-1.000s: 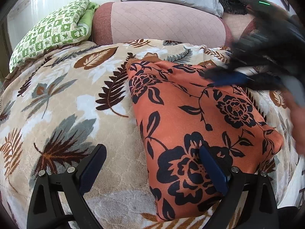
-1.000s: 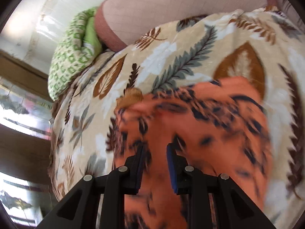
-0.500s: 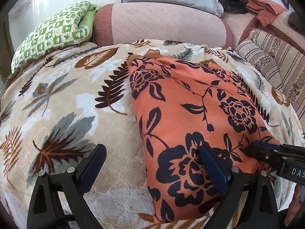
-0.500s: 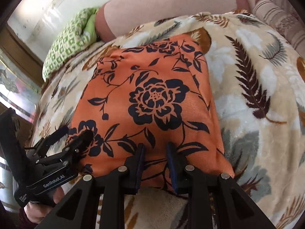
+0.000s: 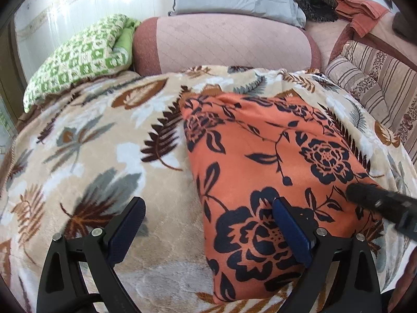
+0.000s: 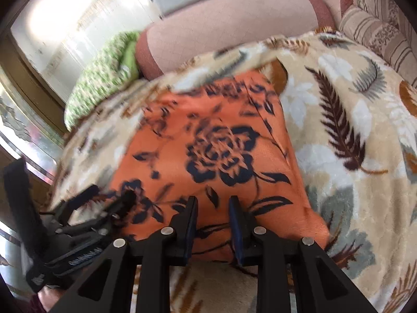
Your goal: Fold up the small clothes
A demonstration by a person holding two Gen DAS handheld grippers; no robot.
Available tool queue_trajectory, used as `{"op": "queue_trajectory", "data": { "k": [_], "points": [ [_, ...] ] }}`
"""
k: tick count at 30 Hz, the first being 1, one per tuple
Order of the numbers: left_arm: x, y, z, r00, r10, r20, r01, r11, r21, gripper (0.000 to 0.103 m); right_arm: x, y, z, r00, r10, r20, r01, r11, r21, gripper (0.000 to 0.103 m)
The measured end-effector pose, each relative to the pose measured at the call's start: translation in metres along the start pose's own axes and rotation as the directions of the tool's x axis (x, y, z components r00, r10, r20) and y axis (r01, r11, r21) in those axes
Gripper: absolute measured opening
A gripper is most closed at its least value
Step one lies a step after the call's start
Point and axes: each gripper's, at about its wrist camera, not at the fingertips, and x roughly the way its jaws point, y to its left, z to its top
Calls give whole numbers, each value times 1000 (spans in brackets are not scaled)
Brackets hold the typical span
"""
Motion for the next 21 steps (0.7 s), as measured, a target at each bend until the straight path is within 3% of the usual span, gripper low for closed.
{"op": "queue_trajectory", "data": {
  "k": [6, 18, 21],
  "points": [
    [-14, 10, 6, 999, 4, 44, -2, 999, -38, 98, -27, 18, 3, 985, 55, 163, -52, 998, -26, 28],
    [-24, 35, 15, 994, 64, 87, -55, 994, -99, 98, -23, 34, 6, 974, 10, 225, -10, 1000, -2, 28],
    [-27, 41, 16, 993, 77, 95, -66, 991, -114, 98, -19, 38, 7, 973, -13, 232, 15, 1000, -9, 36]
  ]
}}
